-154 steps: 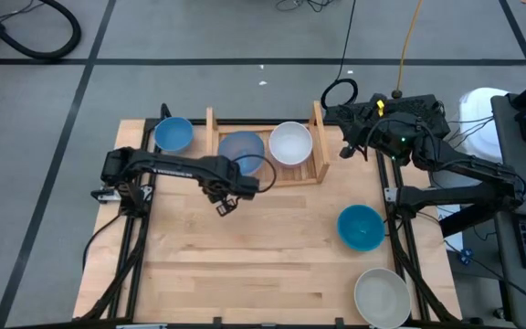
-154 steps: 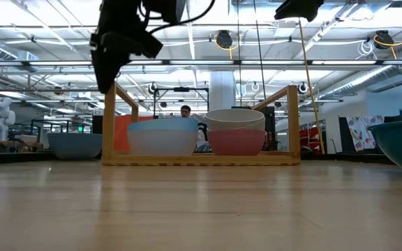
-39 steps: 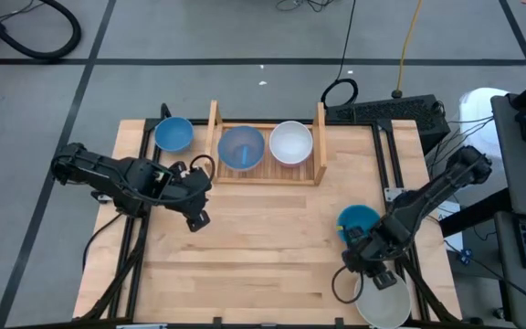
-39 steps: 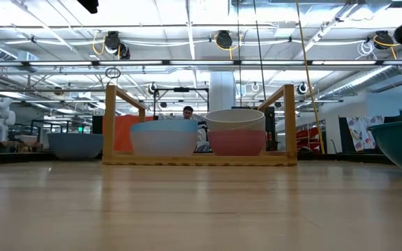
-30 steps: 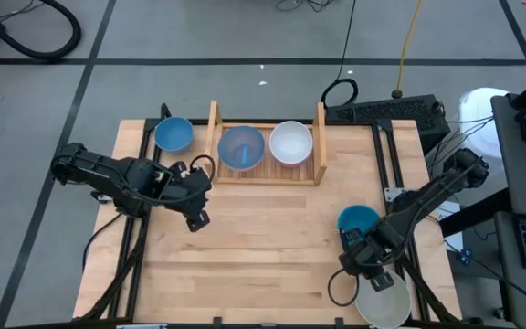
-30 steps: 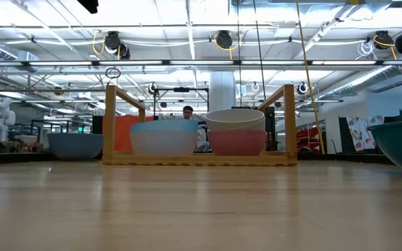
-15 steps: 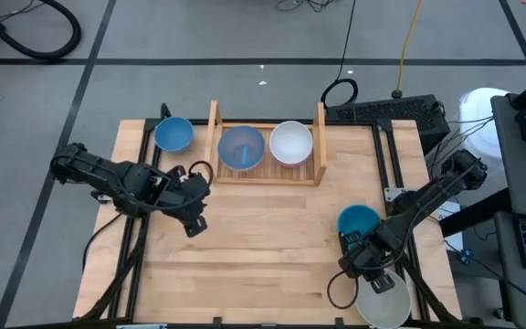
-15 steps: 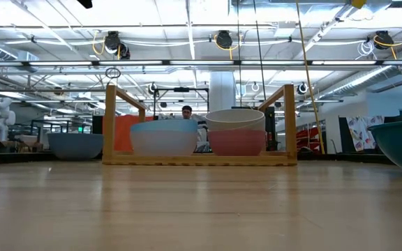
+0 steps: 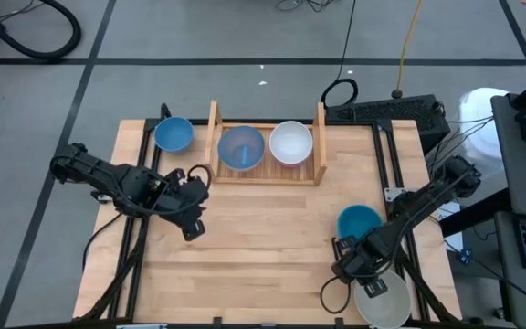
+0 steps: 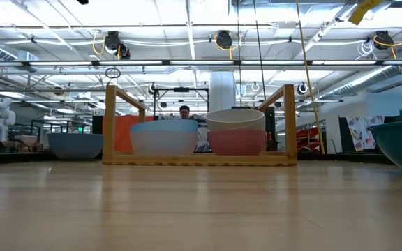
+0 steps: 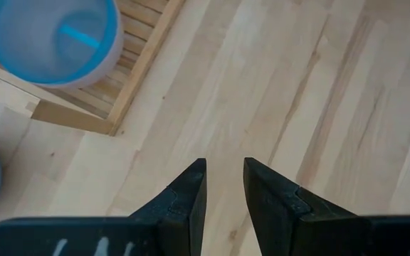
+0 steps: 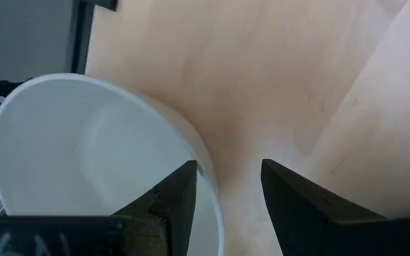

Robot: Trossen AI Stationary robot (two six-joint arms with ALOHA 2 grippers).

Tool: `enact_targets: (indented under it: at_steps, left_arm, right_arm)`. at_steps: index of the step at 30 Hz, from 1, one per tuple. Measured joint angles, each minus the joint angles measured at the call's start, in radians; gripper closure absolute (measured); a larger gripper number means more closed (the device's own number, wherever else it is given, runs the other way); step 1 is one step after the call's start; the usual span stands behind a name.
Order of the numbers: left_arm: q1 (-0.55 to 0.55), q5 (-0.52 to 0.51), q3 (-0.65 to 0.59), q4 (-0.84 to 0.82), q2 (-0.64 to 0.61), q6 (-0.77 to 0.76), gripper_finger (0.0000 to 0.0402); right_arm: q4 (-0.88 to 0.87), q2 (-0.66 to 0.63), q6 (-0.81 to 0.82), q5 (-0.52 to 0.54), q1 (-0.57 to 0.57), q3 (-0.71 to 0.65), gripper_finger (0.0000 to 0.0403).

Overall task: Place and stack bowls onto a shelf
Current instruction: Stack the gray bowl on top of the blue bowl on the shelf

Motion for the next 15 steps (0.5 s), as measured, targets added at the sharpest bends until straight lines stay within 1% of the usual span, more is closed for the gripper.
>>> enact_targets:
  at_steps: [5,10,15]
  left_arm:
    - [-0.001,0.000,0.000,0.000,0.000,0.000,0.0302]
    - [-0.001,0.000,0.000,0.000,0.000,0.001,0.0302]
    - [-0.001,0.000,0.000,0.000,0.000,0.001,0.0302]
  right_arm:
    - [-0.002,-0.003,0.003,-0.049,0.004,0.000,0.0250]
    - [-0.008,-0.005,-0.002,-0.065,0.019,0.000,0.0250]
    - [-0.030,0.006,-0.055,-0.071,0.049,0.000,0.0250]
